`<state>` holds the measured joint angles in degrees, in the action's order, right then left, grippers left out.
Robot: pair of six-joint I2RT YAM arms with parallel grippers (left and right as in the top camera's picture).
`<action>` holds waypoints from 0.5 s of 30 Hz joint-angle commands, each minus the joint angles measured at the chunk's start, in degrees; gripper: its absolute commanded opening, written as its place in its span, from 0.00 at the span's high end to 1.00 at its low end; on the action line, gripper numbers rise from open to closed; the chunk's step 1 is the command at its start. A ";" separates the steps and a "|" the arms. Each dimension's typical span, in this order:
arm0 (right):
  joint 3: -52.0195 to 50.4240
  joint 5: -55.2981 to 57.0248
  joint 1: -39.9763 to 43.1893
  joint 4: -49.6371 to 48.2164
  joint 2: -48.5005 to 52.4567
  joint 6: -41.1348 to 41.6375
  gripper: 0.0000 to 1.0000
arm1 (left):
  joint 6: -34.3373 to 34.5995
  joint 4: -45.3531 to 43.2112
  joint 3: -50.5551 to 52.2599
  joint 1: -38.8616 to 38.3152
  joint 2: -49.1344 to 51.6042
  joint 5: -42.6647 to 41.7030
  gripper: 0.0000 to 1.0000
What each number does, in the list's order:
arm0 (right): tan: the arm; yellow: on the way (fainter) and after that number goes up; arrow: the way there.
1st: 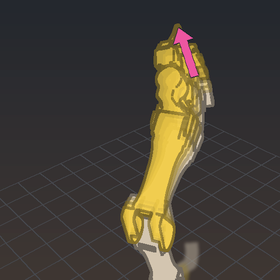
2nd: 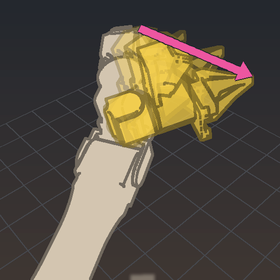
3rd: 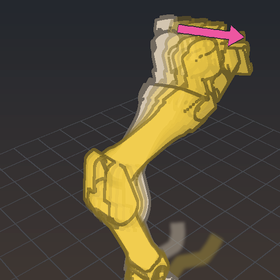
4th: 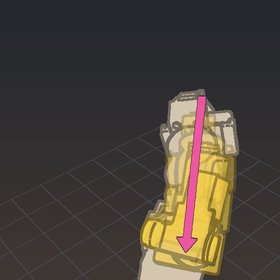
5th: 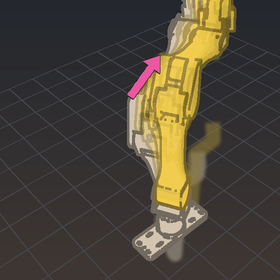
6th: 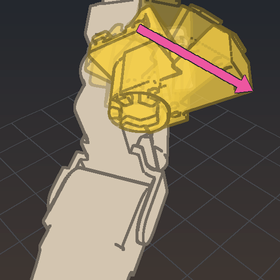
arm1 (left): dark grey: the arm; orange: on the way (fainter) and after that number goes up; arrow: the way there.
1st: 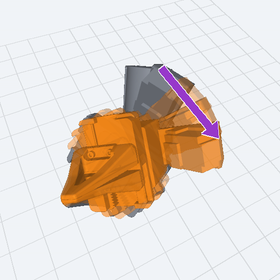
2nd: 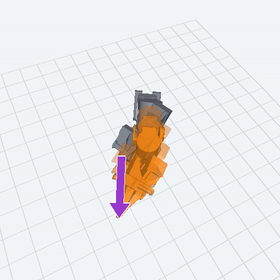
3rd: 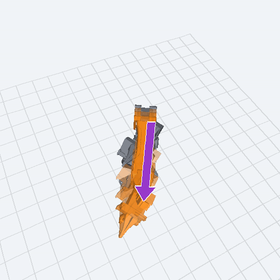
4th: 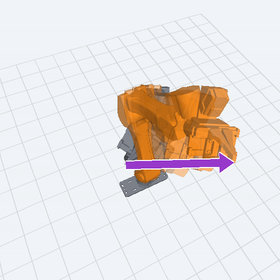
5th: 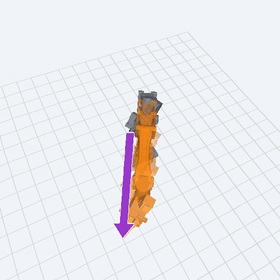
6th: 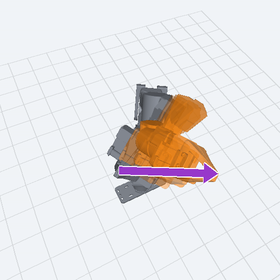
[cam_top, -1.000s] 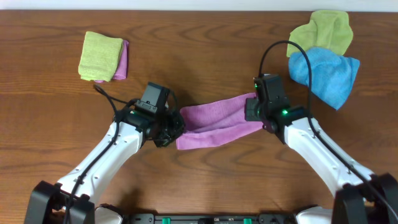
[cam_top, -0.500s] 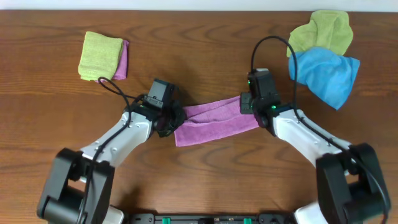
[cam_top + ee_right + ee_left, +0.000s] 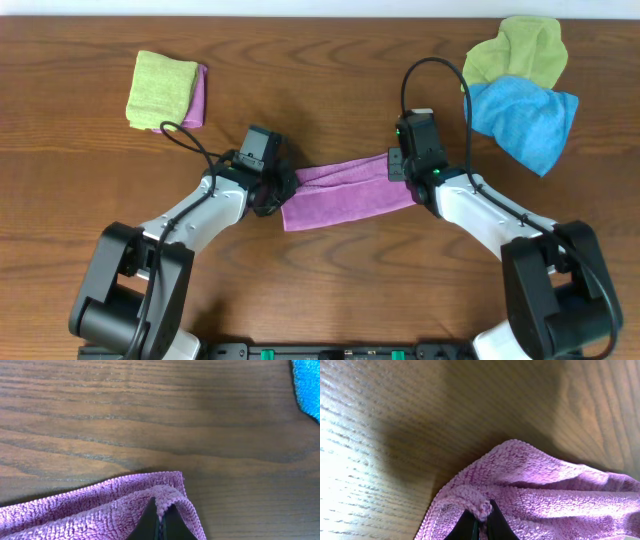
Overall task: Fold the cloth
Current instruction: 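Fold the pink cloth over with both grippers into a long strip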
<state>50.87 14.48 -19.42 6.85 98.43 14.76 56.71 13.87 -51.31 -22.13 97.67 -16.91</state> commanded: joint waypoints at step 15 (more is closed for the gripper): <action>0.07 2.69 2.71 -0.55 0.28 -0.68 0.99 | -3.15 1.49 -6.51 0.42 0.48 5.29 0.94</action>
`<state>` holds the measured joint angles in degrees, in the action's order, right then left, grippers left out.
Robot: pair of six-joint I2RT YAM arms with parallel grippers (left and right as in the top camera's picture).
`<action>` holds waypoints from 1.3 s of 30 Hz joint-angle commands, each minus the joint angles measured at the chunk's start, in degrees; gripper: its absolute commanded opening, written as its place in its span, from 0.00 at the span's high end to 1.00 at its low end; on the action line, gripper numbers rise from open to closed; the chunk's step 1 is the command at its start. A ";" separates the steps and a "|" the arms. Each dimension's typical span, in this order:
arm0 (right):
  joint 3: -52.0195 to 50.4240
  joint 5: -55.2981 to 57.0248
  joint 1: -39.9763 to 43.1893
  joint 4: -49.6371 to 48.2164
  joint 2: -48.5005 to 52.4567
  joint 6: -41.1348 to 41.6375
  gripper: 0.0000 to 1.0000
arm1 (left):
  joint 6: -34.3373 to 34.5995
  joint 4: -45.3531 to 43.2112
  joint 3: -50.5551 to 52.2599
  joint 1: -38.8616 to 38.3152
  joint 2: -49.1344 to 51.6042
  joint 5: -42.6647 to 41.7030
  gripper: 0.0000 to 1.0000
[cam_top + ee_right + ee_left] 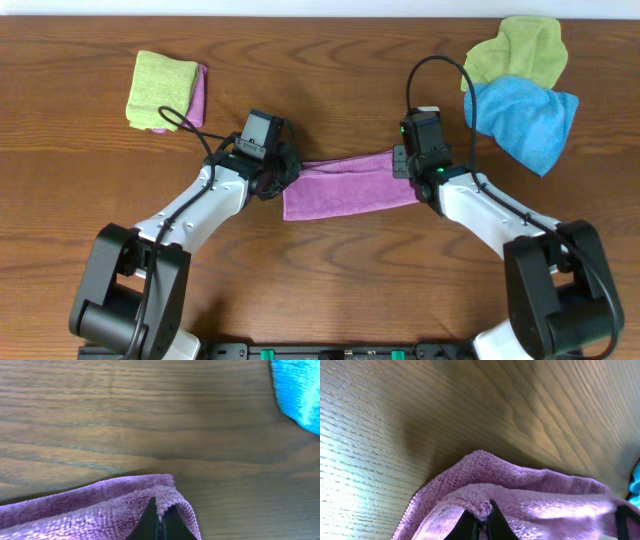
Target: Fold the cloth
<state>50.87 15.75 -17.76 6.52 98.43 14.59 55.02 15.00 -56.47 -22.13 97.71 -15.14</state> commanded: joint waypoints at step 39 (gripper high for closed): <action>0.11 -6.43 3.13 19.50 -20.11 6.49 0.30 | -7.30 7.69 -3.30 3.61 -9.53 -1.64 0.94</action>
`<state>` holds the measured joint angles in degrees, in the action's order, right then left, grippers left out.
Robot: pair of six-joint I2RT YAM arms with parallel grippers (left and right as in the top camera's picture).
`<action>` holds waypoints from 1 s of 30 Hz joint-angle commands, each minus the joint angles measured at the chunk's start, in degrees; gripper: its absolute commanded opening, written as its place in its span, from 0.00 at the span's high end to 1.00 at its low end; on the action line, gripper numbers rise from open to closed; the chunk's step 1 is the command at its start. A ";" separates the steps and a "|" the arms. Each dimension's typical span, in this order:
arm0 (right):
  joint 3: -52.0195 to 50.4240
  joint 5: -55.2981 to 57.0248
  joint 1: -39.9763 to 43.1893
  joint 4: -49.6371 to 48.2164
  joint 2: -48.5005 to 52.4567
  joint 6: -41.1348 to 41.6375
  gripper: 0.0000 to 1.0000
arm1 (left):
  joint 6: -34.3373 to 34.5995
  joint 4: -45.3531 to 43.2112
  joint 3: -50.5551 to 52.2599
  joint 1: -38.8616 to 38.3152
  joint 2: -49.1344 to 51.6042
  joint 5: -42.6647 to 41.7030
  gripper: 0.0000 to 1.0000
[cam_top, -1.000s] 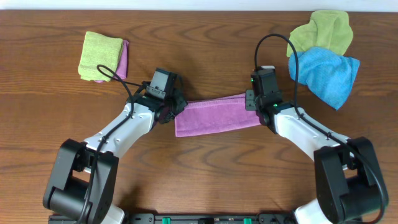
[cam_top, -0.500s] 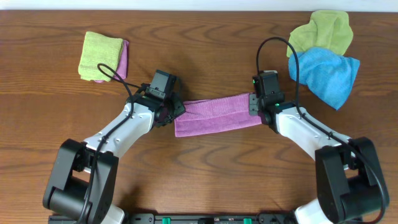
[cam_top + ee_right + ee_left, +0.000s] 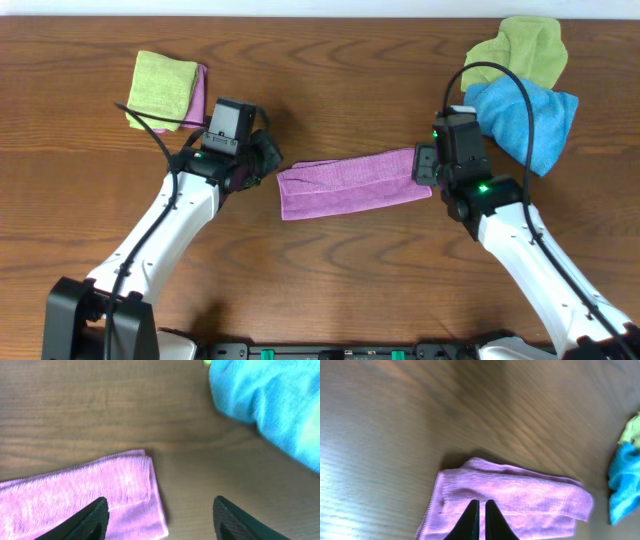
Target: Fold the cloth
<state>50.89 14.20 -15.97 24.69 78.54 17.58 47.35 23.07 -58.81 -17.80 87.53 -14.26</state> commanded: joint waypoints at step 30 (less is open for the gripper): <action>-0.02 -32.44 12.02 -6.03 19.47 8.59 0.23 | -0.24 -4.09 -0.96 -5.95 18.56 -2.25 0.94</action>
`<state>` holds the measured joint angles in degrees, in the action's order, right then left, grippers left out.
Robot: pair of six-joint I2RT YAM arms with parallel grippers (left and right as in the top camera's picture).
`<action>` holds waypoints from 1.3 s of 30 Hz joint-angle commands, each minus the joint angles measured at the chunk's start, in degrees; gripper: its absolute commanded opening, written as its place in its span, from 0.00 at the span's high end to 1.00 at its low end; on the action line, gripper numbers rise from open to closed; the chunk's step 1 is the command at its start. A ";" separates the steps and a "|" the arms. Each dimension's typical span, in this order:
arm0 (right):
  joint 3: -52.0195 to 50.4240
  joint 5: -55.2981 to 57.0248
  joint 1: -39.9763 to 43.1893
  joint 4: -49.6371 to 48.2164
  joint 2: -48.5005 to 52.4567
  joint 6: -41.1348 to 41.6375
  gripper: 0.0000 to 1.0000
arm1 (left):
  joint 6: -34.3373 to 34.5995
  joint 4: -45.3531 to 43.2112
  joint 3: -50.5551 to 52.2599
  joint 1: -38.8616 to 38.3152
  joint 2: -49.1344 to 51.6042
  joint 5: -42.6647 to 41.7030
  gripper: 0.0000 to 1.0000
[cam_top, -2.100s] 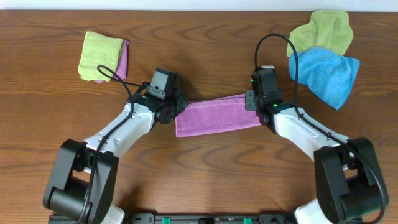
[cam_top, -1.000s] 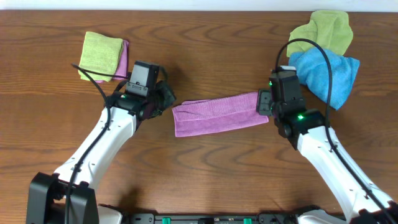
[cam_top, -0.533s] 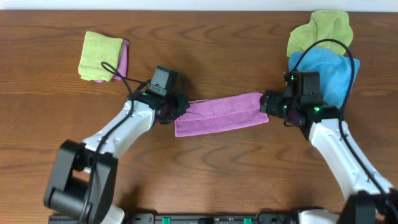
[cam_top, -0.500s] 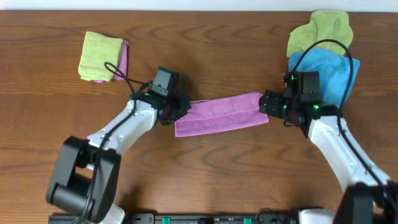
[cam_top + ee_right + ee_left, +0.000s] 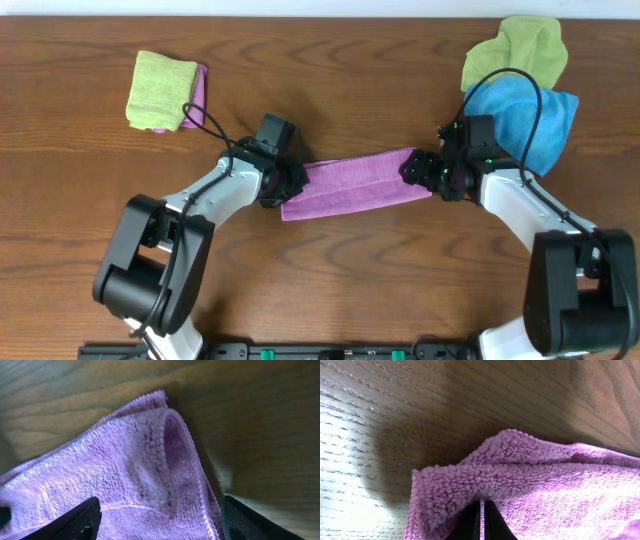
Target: Fold the cloth
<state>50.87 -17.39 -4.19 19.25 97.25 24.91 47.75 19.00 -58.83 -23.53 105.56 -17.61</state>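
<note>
The purple cloth (image 5: 355, 182) lies on the wooden table (image 5: 330, 80) as a long strip folded lengthwise, at the middle of the overhead view. My left gripper (image 5: 289, 184) is down at its left end. In the left wrist view the left gripper (image 5: 481, 512) is shut, with its tips pushed into the bunched purple cloth (image 5: 545, 485). My right gripper (image 5: 416, 170) is at the right end. There the right gripper (image 5: 161, 521) stands open, its fingers (image 5: 82, 521) wide on either side of the doubled edge of the purple cloth (image 5: 125, 460).
A folded green cloth (image 5: 160, 88) lies on a purple one at the far left. A crumpled green cloth (image 5: 518, 48) and a blue cloth (image 5: 525, 118) lie at the far right, the blue one close behind my right arm.
Both grippers were raised and off the cloth's ends. Now both are low at the ends, the left one shut against the left end and the right one open over the right end.
At first both grippers were shut on the cloth's upper layer, one at each end. Half a second later they held it a little farther back. Then the cloth lay as a folded strip with both grippers lifted away. Now they are back at its ends.
</note>
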 commanded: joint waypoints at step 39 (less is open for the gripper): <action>0.07 -5.81 -2.64 -5.55 -0.94 1.20 0.99 | -0.83 0.63 -0.94 -0.07 0.52 1.07 0.94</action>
<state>51.20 -21.52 -6.02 13.34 101.12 26.37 47.72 19.27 -58.83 -23.53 105.56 -17.61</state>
